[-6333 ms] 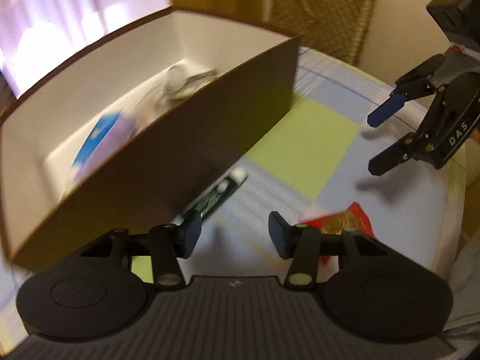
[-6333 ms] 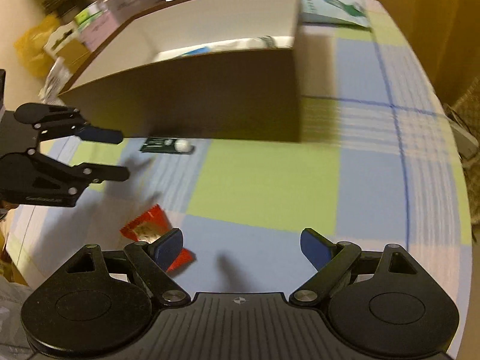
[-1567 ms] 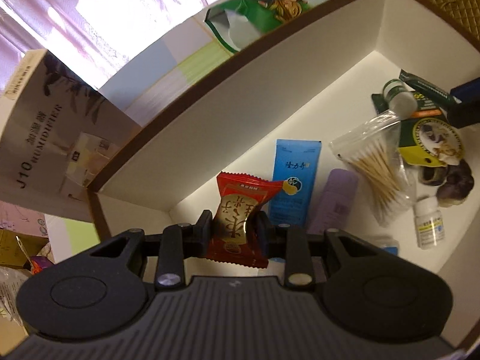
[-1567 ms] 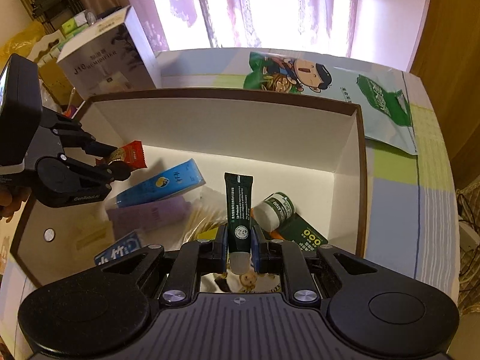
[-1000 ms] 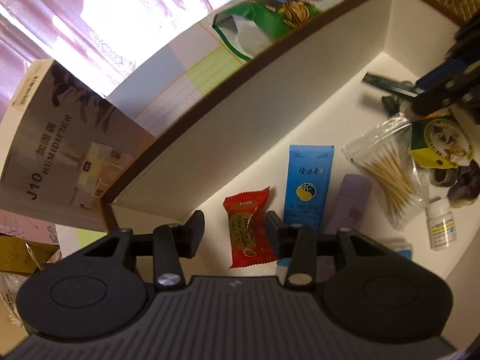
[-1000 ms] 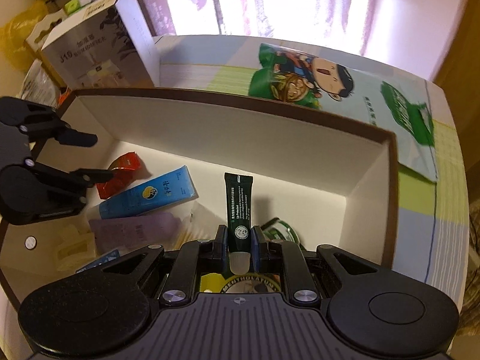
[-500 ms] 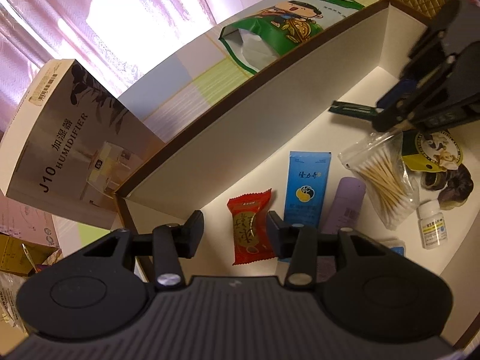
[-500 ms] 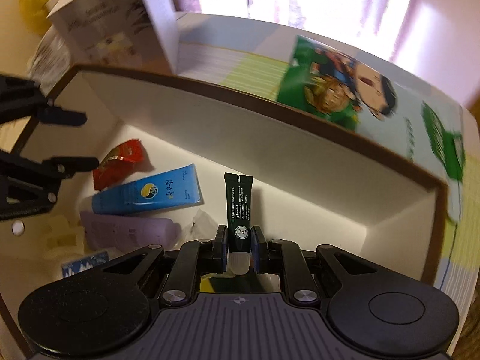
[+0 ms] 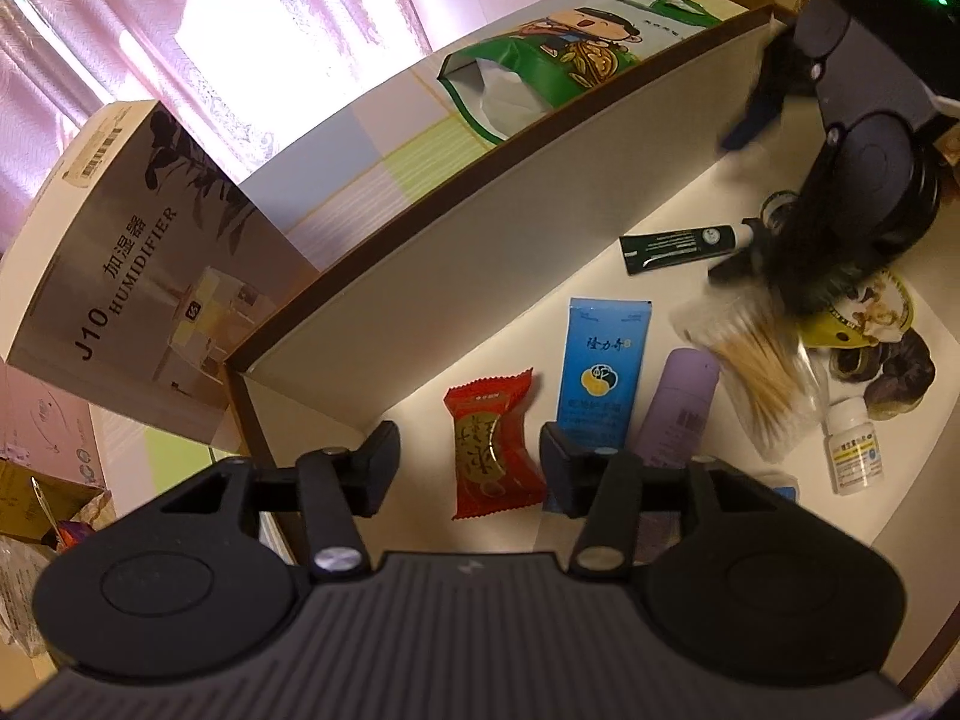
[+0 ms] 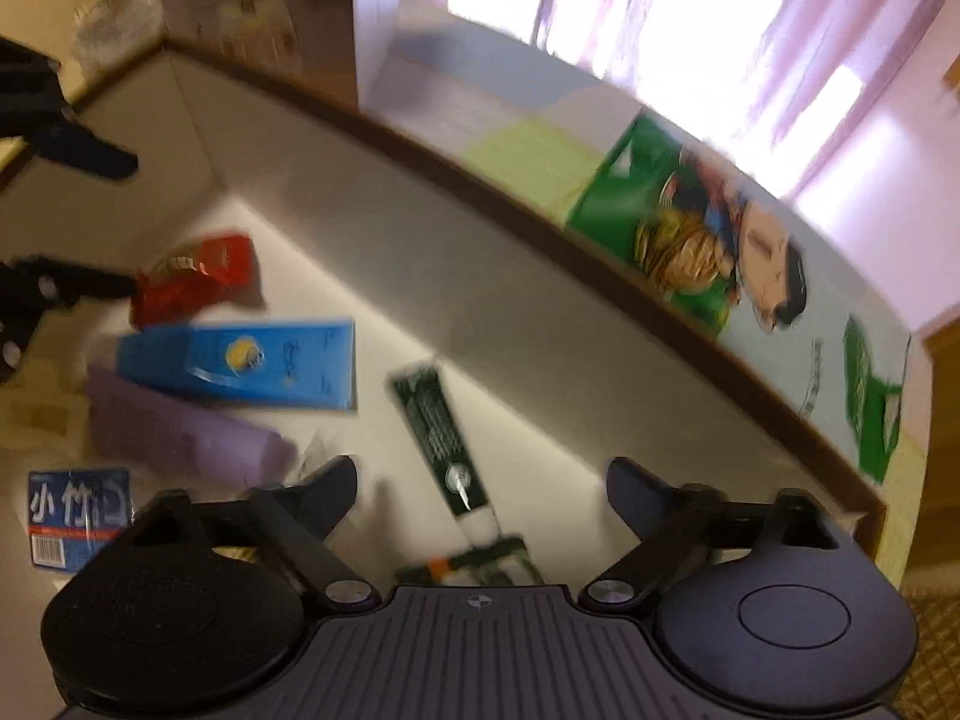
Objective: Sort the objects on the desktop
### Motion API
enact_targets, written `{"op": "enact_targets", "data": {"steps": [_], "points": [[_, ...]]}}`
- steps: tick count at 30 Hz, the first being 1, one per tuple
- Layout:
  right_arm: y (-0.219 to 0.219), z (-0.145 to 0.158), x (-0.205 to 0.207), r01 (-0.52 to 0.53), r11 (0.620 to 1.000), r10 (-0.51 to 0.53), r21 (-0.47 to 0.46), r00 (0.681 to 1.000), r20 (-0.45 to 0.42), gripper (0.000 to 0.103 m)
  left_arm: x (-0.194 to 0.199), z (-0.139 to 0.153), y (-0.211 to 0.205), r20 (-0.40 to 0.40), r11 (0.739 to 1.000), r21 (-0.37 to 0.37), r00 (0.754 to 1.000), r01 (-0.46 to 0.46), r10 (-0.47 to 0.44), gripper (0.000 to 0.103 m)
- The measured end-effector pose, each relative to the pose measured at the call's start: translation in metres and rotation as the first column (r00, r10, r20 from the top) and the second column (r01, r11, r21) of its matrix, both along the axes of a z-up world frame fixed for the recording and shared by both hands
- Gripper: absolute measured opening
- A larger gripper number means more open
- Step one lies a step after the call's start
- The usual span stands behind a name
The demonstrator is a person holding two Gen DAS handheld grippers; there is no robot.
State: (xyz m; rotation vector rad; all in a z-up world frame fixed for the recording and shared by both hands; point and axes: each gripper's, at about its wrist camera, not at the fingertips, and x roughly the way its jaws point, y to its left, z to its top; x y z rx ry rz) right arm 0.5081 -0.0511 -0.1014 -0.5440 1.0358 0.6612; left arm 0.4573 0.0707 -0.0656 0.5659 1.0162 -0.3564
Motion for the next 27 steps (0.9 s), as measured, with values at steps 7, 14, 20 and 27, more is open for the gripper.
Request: {"op": "enact_targets", "data": {"steps": [7, 14, 20, 27], "points": [[-0.006, 0.007, -0.007, 0.041, 0.999, -0.040, 0.027, 0.999, -0.031, 0.095, -0.004, 0.000, 0.000, 0.006, 0.999, -0.023, 0.999, -0.048, 0.049, 0.061], [-0.015, 0.015, -0.027, 0.127, 0.991, -0.125, 0.048, 0.991, -0.044, 0.095, -0.012, 0.005, -0.002, 0.004, 0.994, -0.032, 0.995, -0.102, 0.102, 0.065], [-0.024, 0.022, -0.042, 0.187, 0.979, -0.182, 0.082, 0.981, -0.069, 0.095, -0.020, 0.012, -0.002, 0.011, 0.988, -0.040, 0.988, -0.150, 0.151, 0.080], [-0.032, 0.030, -0.055, 0.251, 0.961, -0.238, 0.118, 0.964, -0.115, 0.095, -0.032, 0.025, 0.001, -0.011, 0.974, -0.090, 0.978, -0.207, 0.207, 0.083]]}}
